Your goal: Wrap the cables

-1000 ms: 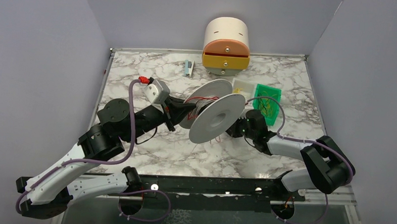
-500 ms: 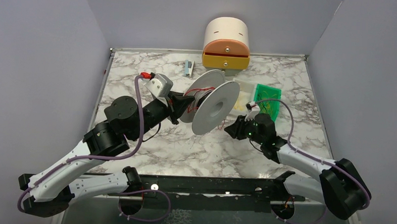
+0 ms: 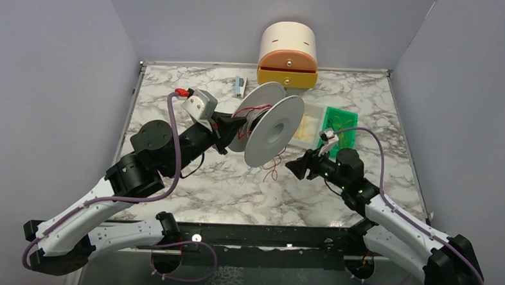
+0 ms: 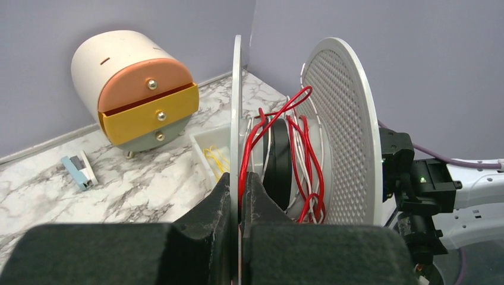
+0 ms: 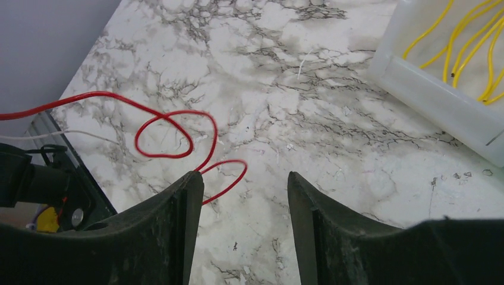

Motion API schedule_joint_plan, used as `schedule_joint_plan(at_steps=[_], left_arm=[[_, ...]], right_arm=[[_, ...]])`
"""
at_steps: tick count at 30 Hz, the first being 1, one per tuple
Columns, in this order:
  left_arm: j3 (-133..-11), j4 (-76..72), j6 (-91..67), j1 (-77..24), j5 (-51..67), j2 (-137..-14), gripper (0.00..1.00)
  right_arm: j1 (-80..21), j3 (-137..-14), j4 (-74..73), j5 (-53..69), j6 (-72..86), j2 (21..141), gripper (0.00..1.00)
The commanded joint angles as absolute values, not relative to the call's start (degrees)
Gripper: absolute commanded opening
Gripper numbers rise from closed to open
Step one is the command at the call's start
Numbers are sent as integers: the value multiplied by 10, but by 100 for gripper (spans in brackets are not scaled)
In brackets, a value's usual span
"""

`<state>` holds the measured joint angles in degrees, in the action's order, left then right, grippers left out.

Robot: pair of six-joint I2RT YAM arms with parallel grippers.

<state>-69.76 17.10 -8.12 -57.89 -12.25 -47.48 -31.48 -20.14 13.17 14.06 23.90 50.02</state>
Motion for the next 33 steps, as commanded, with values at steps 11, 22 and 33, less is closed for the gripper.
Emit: schedule_joint_plan(at_steps=[11,22,33], left_arm=[[-737,113,-111,-581,-111,-464,0],[-740,111,-109,-581,-108,-464,0],[-737,103,-109,-581,-98,-468,0]], right_arm=[[-313,-186,318,325,217,579,68],[-313,-210,379,279,214,646,68],[-314,-206,384,253,212,657,68]])
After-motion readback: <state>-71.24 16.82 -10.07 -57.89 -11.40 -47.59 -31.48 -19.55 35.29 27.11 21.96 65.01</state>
